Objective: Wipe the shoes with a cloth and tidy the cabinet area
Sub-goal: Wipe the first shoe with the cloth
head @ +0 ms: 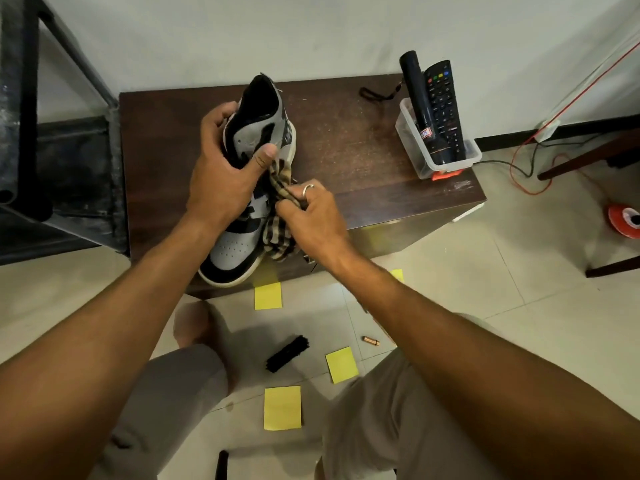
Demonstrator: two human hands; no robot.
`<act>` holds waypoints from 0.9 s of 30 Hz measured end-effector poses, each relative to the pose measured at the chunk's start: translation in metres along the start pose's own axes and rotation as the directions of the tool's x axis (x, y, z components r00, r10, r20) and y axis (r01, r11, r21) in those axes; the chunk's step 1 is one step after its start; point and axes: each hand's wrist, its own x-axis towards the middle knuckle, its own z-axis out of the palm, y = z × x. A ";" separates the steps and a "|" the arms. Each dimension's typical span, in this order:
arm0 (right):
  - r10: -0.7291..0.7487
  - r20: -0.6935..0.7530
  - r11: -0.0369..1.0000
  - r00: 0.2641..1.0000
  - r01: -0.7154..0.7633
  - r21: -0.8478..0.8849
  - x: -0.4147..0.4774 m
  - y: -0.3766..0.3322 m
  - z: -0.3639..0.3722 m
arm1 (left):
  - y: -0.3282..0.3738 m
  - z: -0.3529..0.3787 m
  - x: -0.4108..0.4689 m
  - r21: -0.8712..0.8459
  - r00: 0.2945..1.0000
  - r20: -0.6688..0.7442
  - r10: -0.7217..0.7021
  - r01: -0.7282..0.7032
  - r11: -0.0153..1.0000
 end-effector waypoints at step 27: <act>-0.241 -0.206 0.970 0.948 0.233 -0.066 -0.014 0.006 0.028 | -0.005 0.003 0.007 -0.044 1.000 -0.024 0.011 -0.012 0.999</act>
